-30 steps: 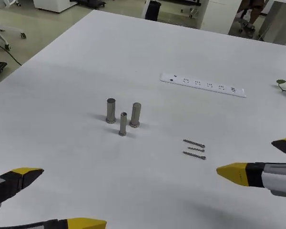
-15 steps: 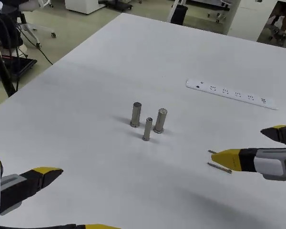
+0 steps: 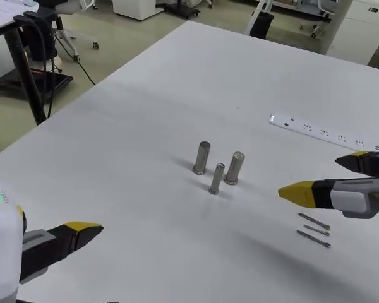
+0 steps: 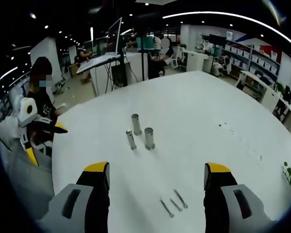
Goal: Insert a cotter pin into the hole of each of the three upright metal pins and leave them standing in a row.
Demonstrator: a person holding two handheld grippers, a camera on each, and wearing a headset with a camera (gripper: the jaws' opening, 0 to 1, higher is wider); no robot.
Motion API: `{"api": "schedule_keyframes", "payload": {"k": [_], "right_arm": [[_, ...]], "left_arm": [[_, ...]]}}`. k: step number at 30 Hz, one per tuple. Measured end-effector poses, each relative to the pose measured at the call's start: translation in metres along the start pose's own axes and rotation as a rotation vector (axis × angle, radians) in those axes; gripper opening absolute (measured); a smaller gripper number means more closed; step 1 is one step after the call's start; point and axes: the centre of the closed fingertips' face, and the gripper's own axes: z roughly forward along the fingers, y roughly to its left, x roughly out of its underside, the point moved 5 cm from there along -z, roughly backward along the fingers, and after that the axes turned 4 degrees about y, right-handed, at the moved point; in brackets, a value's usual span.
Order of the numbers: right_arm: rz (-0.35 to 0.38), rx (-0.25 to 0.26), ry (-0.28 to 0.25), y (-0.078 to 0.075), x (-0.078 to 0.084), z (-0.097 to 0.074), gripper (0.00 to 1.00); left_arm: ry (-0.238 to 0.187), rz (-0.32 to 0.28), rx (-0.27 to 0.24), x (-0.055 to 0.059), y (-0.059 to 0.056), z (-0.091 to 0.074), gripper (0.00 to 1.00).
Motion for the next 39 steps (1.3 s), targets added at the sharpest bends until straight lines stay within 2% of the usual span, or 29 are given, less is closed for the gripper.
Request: {"api": "schedule_keyframes", "payload": {"k": [4,8,9,19,24,30,35,37,39], "right_arm": [[-0.028,-0.02,0.006,0.003,-0.011,0.013,0.74],[-0.041,-0.054,0.029,0.006,-0.014,0.026,0.73],[-0.048,-0.056,0.035,0.002,-0.014,0.031,0.71],[-0.074,-0.112,0.033,0.009,-0.021,0.055,0.6],[-0.075,-0.098,0.027,0.009,-0.025,0.067,0.53],[-0.083,-0.107,0.02,0.012,-0.028,0.082,0.48],[-0.096,-0.098,0.04,0.012,-0.026,0.095,0.42],[-0.065,-0.09,0.032,0.008,-0.027,0.1,0.36],[-0.073,-0.095,0.031,0.007,-0.026,0.104,0.32]], "left_arm": [[0.008,-0.006,-0.004,0.002,0.001,-0.001,0.95],[0.01,-0.008,-0.002,0.002,0.001,-0.001,0.96],[0.011,-0.01,-0.001,0.003,0.001,-0.001,0.96],[0.016,-0.014,0.0,0.005,0.004,-0.002,0.96],[0.02,-0.017,0.0,0.007,0.006,-0.002,0.96],[0.022,-0.023,0.002,0.008,0.006,-0.001,0.95],[0.025,-0.028,0.004,0.009,0.005,-0.001,0.95],[0.026,-0.03,0.002,0.009,0.006,-0.001,0.95],[0.023,-0.032,0.0,0.009,0.006,-0.002,0.94]]}}
